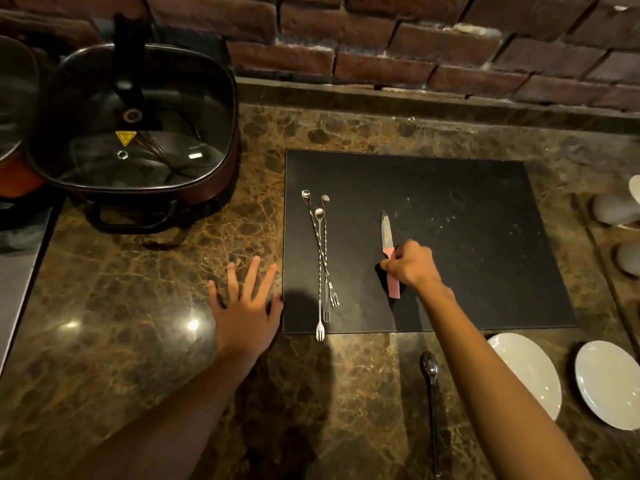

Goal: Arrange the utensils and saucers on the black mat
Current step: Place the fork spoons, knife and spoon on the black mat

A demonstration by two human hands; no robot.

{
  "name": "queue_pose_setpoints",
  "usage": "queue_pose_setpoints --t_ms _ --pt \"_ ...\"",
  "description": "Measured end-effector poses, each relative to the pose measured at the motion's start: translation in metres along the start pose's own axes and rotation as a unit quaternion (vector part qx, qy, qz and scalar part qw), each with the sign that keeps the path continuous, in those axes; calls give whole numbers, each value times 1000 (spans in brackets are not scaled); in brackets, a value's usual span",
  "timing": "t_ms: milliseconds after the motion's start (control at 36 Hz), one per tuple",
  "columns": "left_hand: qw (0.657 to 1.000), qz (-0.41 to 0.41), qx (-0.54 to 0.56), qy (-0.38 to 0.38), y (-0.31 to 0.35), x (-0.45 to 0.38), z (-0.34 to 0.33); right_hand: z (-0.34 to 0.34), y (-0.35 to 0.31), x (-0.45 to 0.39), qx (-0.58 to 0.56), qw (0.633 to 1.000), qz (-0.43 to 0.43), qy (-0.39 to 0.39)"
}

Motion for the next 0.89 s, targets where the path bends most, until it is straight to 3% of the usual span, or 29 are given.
queue_pose_setpoints --t_ms 250,444,611,889 --pt "999 23 -11 -21 1 0 3 -1 3 12 -2 999 27 28" --pt "999 18 -26 -23 4 2 6 11 43 35 -41 998 27 48" --pt "999 7 -31 -28 6 3 9 0 97 82 -62 997 9 40" --pt "996 43 -36 -70 3 2 4 -60 161 150 11 999 -29 -11"
Point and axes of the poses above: each hand's wrist, its own x-axis away from the middle knuckle, its own z-axis out of the back of the hand, y = z × x, the point moved 9 cm from there along -x, towards the middle knuckle, and after that the axes turned 5 degrees about x, right-handed, at the moved point
